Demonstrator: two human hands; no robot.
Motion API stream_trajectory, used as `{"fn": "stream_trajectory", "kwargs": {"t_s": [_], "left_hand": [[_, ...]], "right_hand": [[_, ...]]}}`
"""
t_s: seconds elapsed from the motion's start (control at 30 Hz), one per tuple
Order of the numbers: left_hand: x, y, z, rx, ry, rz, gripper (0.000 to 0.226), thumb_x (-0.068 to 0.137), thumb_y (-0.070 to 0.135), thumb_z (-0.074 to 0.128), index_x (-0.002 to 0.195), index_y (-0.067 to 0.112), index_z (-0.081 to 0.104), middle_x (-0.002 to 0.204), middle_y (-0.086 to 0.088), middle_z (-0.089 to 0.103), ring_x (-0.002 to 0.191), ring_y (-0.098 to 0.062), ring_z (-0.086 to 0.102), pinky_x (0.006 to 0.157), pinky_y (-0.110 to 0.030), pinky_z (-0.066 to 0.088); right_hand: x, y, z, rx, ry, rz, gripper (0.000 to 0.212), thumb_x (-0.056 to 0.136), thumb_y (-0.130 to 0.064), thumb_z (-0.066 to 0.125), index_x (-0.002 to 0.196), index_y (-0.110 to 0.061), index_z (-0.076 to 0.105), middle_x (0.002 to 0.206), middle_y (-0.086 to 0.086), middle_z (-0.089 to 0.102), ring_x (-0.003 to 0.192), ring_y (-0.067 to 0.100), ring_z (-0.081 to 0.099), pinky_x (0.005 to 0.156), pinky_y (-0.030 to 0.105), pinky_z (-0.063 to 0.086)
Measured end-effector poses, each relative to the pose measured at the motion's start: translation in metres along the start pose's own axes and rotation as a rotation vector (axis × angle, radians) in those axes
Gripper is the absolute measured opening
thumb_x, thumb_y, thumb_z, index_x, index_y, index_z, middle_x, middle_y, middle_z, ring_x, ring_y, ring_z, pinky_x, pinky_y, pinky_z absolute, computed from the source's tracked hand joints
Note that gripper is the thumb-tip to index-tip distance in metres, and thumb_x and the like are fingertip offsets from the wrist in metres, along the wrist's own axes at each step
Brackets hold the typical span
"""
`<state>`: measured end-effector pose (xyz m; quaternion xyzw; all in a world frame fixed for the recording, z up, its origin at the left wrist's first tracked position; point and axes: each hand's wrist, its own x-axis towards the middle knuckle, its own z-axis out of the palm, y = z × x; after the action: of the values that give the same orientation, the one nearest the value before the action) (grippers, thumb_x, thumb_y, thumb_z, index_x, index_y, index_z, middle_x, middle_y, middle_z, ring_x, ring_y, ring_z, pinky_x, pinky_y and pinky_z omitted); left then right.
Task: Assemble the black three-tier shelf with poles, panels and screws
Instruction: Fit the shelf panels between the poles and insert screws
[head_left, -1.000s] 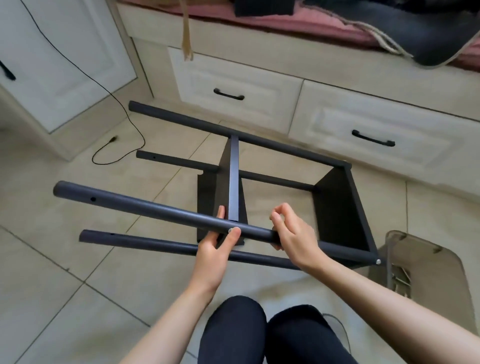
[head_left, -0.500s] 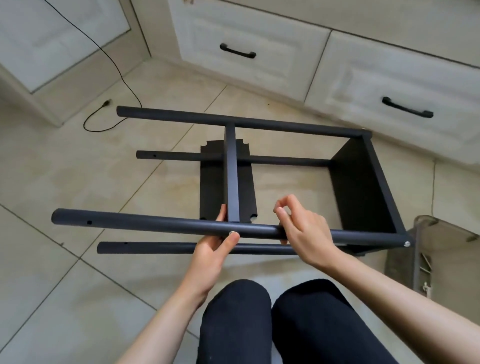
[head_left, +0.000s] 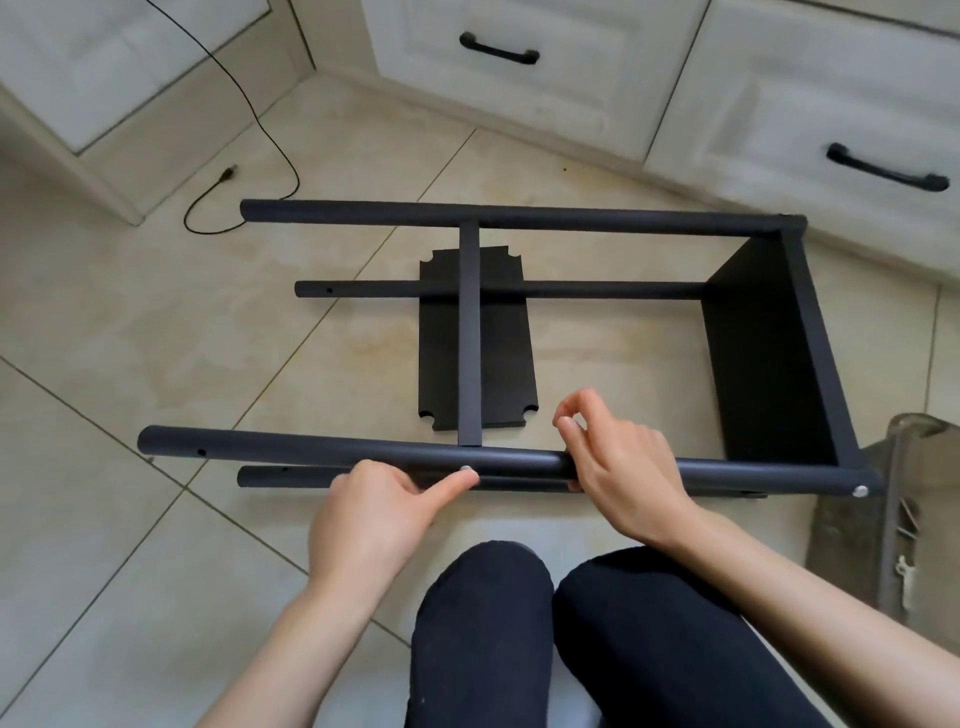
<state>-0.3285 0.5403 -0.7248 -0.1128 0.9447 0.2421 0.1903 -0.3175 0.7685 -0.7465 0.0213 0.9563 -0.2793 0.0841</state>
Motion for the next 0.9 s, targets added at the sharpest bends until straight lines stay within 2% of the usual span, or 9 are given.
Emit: {"fn": "stream_trajectory", "kwargs": {"t_s": [0.13, 0.23, 0.3, 0.37, 0.47, 0.63, 0.7, 0.8, 0.9], "left_hand": [[0.000, 0.013, -0.015, 0.411, 0.187, 0.120, 0.074, 0.065, 0.092, 0.051, 0.055, 0.019, 0.047, 0.053, 0.006, 0.050, 0.060, -0.021, 0.054, 0.046, -0.026, 0.029], [0.008, 0.021, -0.021, 0.468, 0.314, 0.442, 0.061, 0.069, 0.078, 0.065, 0.072, 0.024, 0.037, 0.069, 0.010, 0.045, 0.071, -0.019, 0.044, 0.056, -0.030, 0.027], [0.020, 0.022, -0.026, 0.418, 0.196, 0.628, 0.058, 0.070, 0.067, 0.073, 0.091, 0.029, 0.036, 0.090, 0.010, 0.046, 0.086, -0.017, 0.045, 0.073, -0.030, 0.031], [0.032, 0.019, -0.031, 0.360, 0.026, 0.634, 0.061, 0.073, 0.069, 0.070, 0.103, 0.035, 0.030, 0.107, 0.014, 0.046, 0.099, -0.012, 0.046, 0.079, -0.026, 0.032], [0.044, 0.011, -0.032, 0.333, -0.127, 0.568, 0.077, 0.069, 0.085, 0.054, 0.127, 0.040, 0.029, 0.129, 0.020, 0.052, 0.109, -0.008, 0.055, 0.079, -0.025, 0.041], [0.052, 0.009, -0.031, 0.373, -0.223, 0.597, 0.111, 0.059, 0.095, 0.037, 0.149, 0.057, -0.018, 0.137, 0.016, 0.060, 0.094, -0.016, 0.067, 0.065, -0.028, 0.048], [0.055, 0.009, -0.031, 0.397, -0.249, 0.597, 0.113, 0.056, 0.097, 0.030, 0.145, 0.058, -0.026, 0.132, 0.015, 0.064, 0.086, -0.014, 0.065, 0.065, -0.030, 0.051], [0.056, 0.009, -0.030, 0.423, -0.250, 0.577, 0.112, 0.052, 0.099, 0.023, 0.144, 0.059, -0.026, 0.120, 0.011, 0.069, 0.077, -0.015, 0.062, 0.065, -0.033, 0.052], [0.056, 0.008, -0.029, 0.456, -0.255, 0.570, 0.111, 0.052, 0.098, 0.022, 0.144, 0.059, -0.028, 0.123, 0.009, 0.069, 0.082, -0.020, 0.064, 0.071, -0.036, 0.052]], "right_hand": [[0.004, -0.002, -0.008, 0.075, -0.105, 0.063, 0.018, 0.105, -0.037, 0.029, 0.098, -0.030, 0.045, 0.076, -0.008, 0.069, 0.077, 0.024, 0.059, 0.073, 0.038, 0.042], [0.015, -0.007, -0.019, 0.453, -0.058, 0.114, 0.024, 0.104, -0.027, 0.037, 0.089, -0.023, 0.056, 0.089, -0.007, 0.070, 0.087, 0.015, 0.062, 0.078, 0.040, 0.049], [0.033, -0.011, -0.026, 0.554, 0.017, 0.074, 0.023, 0.104, -0.023, 0.040, 0.090, -0.018, 0.058, 0.094, -0.001, 0.068, 0.092, 0.017, 0.061, 0.082, 0.042, 0.050], [0.057, -0.018, -0.028, 0.448, 0.080, -0.054, 0.021, 0.104, -0.021, 0.041, 0.096, -0.012, 0.059, 0.098, 0.004, 0.066, 0.097, 0.023, 0.057, 0.087, 0.043, 0.046], [0.092, -0.036, -0.024, 0.247, 0.042, -0.307, 0.024, 0.105, -0.024, 0.040, 0.105, -0.009, 0.058, 0.109, 0.003, 0.063, 0.111, 0.022, 0.046, 0.093, 0.045, 0.042], [0.128, -0.056, -0.008, -0.118, -0.143, -0.508, 0.025, 0.105, -0.032, 0.036, 0.103, -0.016, 0.055, 0.154, -0.007, 0.038, 0.140, 0.034, 0.016, 0.097, 0.057, 0.042], [0.135, -0.059, -0.004, -0.224, -0.097, -0.526, 0.029, 0.106, -0.033, 0.034, 0.104, -0.015, 0.056, 0.145, -0.006, 0.048, 0.138, 0.041, 0.016, 0.087, 0.055, 0.047], [0.139, -0.059, -0.004, -0.277, -0.013, -0.631, 0.031, 0.106, -0.032, 0.034, 0.096, -0.011, 0.055, 0.092, -0.005, 0.057, 0.129, 0.039, 0.033, 0.077, 0.046, 0.048], [0.140, -0.060, -0.005, -0.241, 0.012, -0.685, 0.032, 0.107, -0.026, 0.035, 0.091, -0.005, 0.053, 0.083, 0.006, 0.060, 0.108, 0.029, 0.047, 0.073, 0.043, 0.045]]}}
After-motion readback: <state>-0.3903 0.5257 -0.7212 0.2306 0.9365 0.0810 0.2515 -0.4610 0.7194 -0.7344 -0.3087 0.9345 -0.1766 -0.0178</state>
